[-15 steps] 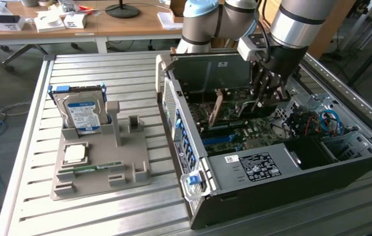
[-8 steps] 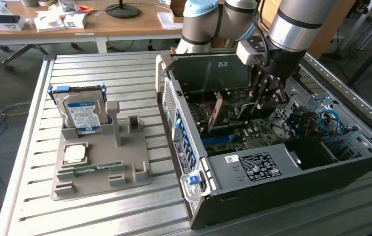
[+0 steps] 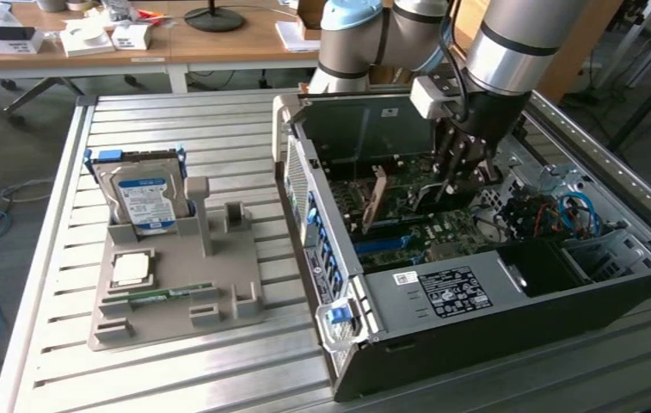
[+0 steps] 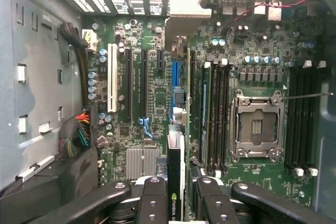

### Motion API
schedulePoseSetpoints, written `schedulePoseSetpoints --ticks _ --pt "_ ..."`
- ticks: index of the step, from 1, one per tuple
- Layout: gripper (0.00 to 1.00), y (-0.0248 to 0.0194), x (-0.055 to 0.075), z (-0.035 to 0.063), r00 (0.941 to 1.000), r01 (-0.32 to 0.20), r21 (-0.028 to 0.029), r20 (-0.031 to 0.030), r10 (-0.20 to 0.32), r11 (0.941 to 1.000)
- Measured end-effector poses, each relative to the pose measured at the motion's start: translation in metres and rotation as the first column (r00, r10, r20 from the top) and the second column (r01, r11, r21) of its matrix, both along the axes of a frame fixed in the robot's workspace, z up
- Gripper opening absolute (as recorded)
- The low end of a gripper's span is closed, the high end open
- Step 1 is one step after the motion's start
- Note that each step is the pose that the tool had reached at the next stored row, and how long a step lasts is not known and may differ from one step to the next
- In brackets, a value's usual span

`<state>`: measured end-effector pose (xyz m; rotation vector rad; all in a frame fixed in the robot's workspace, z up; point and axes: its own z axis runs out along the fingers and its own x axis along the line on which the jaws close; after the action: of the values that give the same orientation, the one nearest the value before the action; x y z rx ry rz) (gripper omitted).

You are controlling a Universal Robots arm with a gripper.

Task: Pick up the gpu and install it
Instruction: 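Insert the gpu into the slot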

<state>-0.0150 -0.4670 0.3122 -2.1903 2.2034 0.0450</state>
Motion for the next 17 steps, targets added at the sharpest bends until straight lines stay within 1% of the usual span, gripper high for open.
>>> schedulePoseSetpoints --ticks 5,11,17 --pt "0.26 0.0000 -0.001 -0.0043 1.0000 0.000 0.0000 0.0000 0.000 1.0000" --pt "0.26 0.0000 -0.002 -0.0048 1.0000 0.000 -0.0001 -0.0001 0.000 1.0000" --pt "0.26 0.0000 -0.013 -0.0054 1.0000 0.000 0.0001 0.0002 0.000 1.0000"
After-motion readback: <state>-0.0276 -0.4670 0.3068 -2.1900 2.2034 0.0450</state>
